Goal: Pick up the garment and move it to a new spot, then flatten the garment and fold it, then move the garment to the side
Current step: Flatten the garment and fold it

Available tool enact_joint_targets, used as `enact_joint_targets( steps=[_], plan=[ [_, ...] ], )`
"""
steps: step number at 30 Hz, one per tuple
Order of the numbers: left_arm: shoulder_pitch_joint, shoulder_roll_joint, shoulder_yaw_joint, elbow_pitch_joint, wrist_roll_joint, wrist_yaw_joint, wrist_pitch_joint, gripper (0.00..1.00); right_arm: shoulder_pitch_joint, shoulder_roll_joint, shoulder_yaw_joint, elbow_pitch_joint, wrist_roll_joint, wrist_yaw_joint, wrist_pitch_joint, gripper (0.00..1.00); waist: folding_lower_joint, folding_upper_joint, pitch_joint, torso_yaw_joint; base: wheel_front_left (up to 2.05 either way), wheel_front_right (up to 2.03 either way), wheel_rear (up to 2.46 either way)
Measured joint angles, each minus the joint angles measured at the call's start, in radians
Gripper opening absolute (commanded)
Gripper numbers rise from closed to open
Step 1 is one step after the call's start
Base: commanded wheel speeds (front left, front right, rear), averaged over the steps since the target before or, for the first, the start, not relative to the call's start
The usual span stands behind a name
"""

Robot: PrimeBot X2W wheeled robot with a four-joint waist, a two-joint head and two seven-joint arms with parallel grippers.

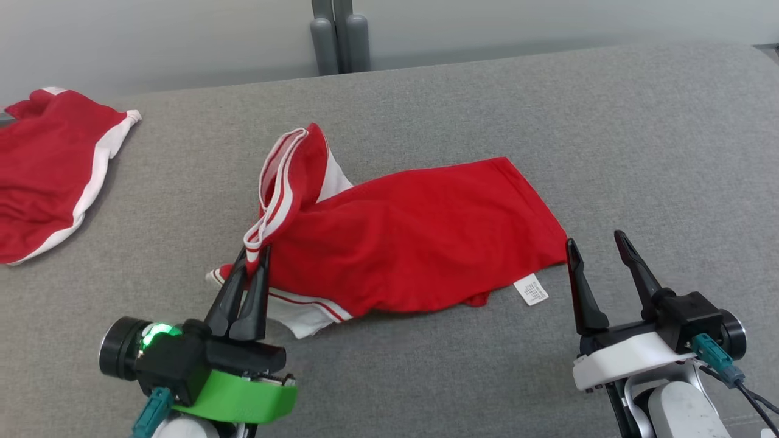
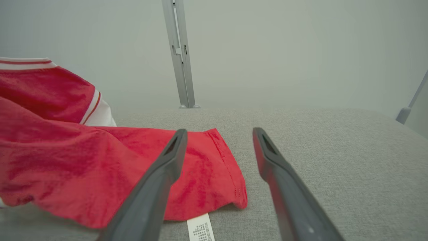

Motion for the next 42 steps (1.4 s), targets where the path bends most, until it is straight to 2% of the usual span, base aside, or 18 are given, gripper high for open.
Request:
enact_joint_targets(
  steps=[5, 10, 15, 25, 37, 38, 39, 40, 42],
  plan=[
    [0.094, -0.006, 0.002, -0.151, -0.008, 0.054, 0.082, 0.0, 0.0, 0.0, 0.006, -0.002, 0.002, 0.0, 0.0, 1.0, 0.0, 0.0, -0.011, 0.018, 0.0, 0.0, 0.0],
    [0.133, -0.016, 0.04, -0.138, -0.062, 0.114, 0.128, 0.0, -0.007, 0.0, 0.006, -0.002, 0.008, 0.0, 0.0, 1.0, 0.0, 0.0, 0.006, 0.003, 0.0, 0.0, 0.0],
    [0.081, -0.014, 0.077, 0.012, -0.106, 0.121, 0.118, 0.0, -0.028, 0.0, 0.004, -0.002, 0.009, 0.0, 0.0, 1.0, 0.0, 0.0, 0.037, -0.03, 0.0, 0.0, 0.0],
    [-0.207, 0.029, 0.146, 0.403, -0.128, 0.114, 0.042, 0.0, -0.071, -0.001, -0.003, -0.013, 0.018, 0.0, 0.0, 1.0, 0.0, 0.0, 0.126, -0.113, 0.0, 0.0, 0.0],
    [-0.422, 0.075, 0.21, 0.659, -0.164, 0.112, -0.001, 0.0, -0.097, 0.0, -0.009, -0.023, 0.027, 0.0, 0.0, 1.0, 0.0, 0.0, 0.218, -0.175, 0.0, 0.0, 0.0],
    [-0.43, 0.075, 0.209, 0.674, -0.166, 0.106, -0.002, 0.15, -0.099, 0.0, -0.01, -0.023, 0.027, 0.0, 0.0, 1.0, 0.0, 0.0, 0.222, -0.177, 0.0, 0.0, 0.0],
    [-0.436, 0.074, 0.21, 0.685, -0.168, 0.103, -0.003, 0.38, -0.099, 0.0, -0.011, -0.023, 0.027, 0.0, 0.0, 1.0, 0.0, 0.0, 0.225, -0.177, 0.0, 0.0, 0.0],
    [-0.44, 0.073, 0.211, 0.689, -0.169, 0.1, -0.008, 0.98, -0.099, 0.0, -0.014, -0.022, 0.027, 0.0, 0.0, 1.0, 0.0, 0.0, 0.226, -0.176, 0.0, 0.0, 0.0],
    [-0.444, 0.07, 0.216, 0.691, -0.171, 0.096, -0.011, 1.0, -0.099, 0.0, -0.023, -0.022, 0.026, 0.0, 0.0, 1.0, 0.0, 0.0, 0.225, -0.169, 0.0, 0.0, 0.0]
  ],
)
